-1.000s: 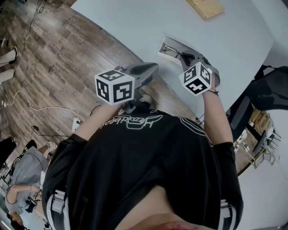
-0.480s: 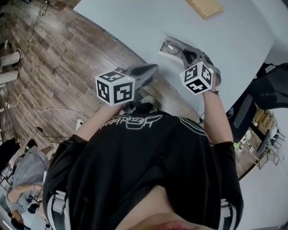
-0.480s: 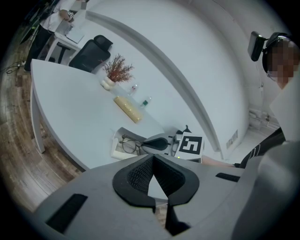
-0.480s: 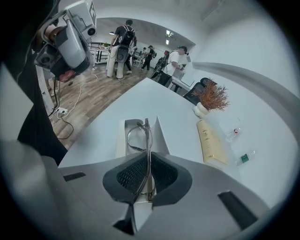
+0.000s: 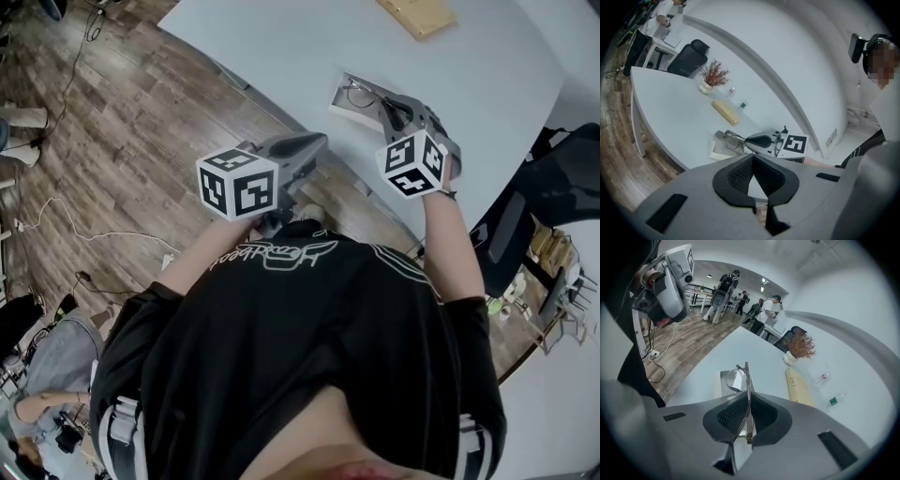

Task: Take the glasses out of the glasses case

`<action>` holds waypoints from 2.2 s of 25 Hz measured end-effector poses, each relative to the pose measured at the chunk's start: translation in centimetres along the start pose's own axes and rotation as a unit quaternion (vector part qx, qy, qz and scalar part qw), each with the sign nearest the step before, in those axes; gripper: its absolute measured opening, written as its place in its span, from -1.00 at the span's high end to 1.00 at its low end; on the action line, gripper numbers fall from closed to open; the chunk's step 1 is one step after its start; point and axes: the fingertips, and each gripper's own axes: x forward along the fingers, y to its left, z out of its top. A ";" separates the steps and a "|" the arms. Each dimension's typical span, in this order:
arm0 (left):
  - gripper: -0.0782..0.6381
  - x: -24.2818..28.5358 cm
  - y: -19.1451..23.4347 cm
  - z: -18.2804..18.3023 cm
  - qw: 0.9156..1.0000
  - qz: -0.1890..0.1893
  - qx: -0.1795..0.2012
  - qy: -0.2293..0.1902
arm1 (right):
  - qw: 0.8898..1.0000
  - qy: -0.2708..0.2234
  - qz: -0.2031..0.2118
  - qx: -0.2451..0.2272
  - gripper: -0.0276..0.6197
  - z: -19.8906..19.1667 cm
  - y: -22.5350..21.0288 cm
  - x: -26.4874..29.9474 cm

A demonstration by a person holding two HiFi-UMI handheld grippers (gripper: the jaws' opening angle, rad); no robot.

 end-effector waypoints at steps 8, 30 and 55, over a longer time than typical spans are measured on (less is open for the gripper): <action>0.76 -1.0 -2.2 -0.1 1.000 -0.003 0.016 -0.013 | 0.999 -0.033 -0.020 0.023 0.84 1.2 0.5 -3.8; 0.76 -7.5 -16.1 -1.9 0.994 -0.030 0.078 -0.077 | 0.963 -0.193 -0.055 0.181 0.84 3.8 3.7 -25.3; 0.76 -16.0 -32.7 -13.9 0.983 -0.075 0.143 -0.090 | 0.855 -0.373 0.012 0.361 0.83 2.5 18.1 -46.3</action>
